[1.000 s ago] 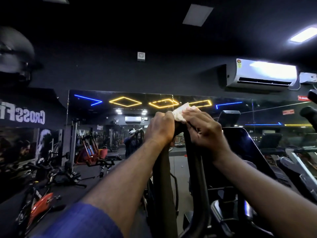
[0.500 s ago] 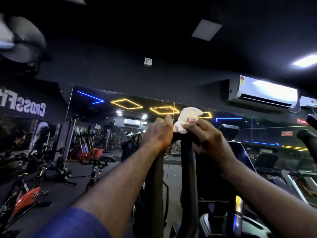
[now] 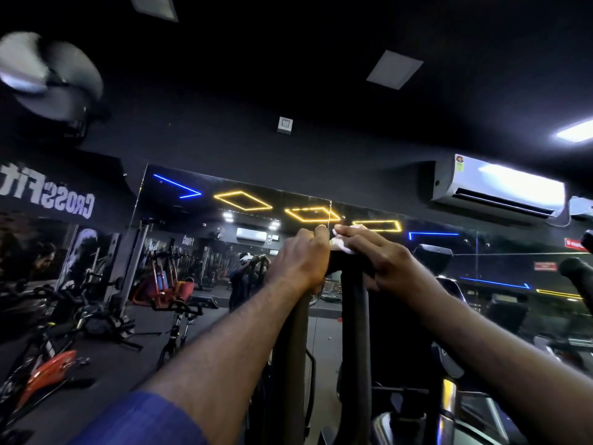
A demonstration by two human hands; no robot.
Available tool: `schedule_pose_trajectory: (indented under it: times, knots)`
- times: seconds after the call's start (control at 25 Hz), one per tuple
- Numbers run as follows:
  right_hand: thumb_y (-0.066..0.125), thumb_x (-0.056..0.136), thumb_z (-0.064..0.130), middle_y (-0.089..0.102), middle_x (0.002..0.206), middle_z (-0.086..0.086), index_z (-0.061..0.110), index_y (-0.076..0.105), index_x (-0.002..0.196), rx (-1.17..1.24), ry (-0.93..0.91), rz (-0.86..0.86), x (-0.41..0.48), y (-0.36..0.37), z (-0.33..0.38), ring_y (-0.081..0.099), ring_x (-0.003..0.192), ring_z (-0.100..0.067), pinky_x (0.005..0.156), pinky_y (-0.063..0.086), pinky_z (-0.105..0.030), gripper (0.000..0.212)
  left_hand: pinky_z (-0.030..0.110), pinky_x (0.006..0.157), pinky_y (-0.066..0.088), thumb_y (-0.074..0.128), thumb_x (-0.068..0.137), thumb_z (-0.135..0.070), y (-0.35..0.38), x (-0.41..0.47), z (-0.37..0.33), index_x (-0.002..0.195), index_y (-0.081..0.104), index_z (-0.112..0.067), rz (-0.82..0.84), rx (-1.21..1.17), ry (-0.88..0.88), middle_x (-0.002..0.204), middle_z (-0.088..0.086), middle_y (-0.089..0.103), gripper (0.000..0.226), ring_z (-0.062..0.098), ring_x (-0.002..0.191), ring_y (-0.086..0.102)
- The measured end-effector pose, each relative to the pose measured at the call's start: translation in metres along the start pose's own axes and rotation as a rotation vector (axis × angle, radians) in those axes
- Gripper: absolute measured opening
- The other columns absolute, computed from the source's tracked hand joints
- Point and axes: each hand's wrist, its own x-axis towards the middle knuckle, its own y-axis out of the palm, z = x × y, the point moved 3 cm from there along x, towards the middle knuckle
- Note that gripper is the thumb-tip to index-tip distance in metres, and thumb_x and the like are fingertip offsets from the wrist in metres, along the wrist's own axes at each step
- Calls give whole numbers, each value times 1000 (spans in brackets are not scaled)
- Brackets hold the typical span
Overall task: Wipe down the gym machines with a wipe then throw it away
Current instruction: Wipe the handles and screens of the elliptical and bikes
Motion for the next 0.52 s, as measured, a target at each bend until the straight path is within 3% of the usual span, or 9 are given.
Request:
schedule_pose_trajectory:
  times: [0.16,0.36,0.52]
  knots:
    - [66,98,22,54,153,-12,4,63,139,-47,48,-61,-21,-5,16,53,142,-25,111,51,-46,45,54,96,56,21,98,-67,2,-1,1,120,61,-19,9,3,19,101,7,68,66,26,91,69]
    - [50,100,17,63,143,-14,4,68,133,-230,-41,-52,-51,-4,38,61,132,-28,101,57,-48,40,57,93,58,22,98,-65,2,-1,1,104,59,-22,0,-2,25,96,9,67,57,29,89,70]
    - [60,100,16,61,141,-12,11,69,130,-240,-15,-43,-40,-11,31,59,131,-32,103,54,-47,32,57,93,58,22,99,-66,3,-1,3,110,57,-20,6,-5,23,99,8,66,59,28,91,69]
